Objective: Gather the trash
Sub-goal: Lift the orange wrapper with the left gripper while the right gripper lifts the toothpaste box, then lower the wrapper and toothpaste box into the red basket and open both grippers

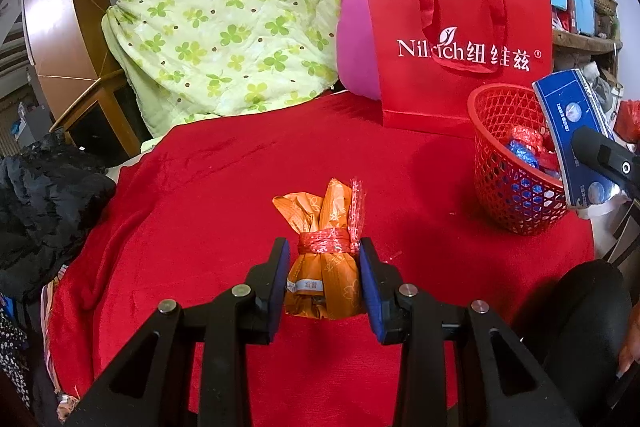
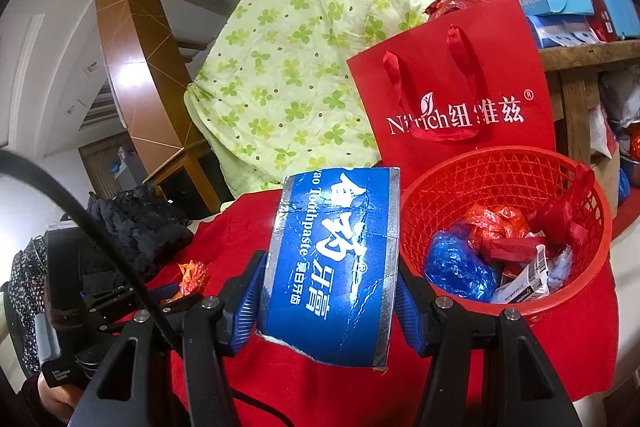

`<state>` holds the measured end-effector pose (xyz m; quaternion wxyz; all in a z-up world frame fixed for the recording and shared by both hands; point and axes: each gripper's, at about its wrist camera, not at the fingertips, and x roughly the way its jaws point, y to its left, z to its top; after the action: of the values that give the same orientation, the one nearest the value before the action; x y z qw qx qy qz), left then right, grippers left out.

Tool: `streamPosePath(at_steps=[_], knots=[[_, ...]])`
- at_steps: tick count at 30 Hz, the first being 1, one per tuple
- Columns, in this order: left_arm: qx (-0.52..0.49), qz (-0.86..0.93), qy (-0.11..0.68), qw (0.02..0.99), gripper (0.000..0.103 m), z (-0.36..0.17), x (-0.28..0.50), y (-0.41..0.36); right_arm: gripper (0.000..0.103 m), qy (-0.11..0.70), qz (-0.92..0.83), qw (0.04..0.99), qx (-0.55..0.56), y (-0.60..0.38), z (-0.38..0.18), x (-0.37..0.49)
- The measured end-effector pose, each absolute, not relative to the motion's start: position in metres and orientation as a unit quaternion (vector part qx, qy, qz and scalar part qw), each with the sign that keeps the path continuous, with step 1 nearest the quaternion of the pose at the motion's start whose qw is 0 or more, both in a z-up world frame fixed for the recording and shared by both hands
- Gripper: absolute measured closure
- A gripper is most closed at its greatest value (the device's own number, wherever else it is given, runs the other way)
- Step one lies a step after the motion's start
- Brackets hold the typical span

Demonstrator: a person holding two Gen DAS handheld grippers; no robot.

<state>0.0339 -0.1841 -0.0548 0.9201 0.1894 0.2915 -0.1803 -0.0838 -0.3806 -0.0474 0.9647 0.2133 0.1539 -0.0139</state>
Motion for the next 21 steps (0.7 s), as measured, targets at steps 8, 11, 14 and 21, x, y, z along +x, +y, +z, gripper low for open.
streamPosePath(at_steps=[8,11,14,21], knots=[[0.197,-0.183,0.299,0.915,0.066,-0.062,0.037,-0.195,0.042,0.155,-0.018,0.961,0.228,-0.392,-0.055,-0.082],[0.202,-0.185,0.301,0.914,0.066,-0.065,0.038,-0.199,0.042,0.154,-0.020,0.960,0.234,-0.396,-0.058,-0.083],[0.205,-0.188,0.303,0.911,0.066,-0.067,0.038,-0.204,0.042,0.153,-0.023,0.958,0.240,-0.400,-0.060,-0.084],[0.214,-0.194,0.306,0.907,0.066,-0.071,0.038,-0.216,0.042,0.152,-0.035,0.956,0.250,-0.413,-0.064,-0.085]])
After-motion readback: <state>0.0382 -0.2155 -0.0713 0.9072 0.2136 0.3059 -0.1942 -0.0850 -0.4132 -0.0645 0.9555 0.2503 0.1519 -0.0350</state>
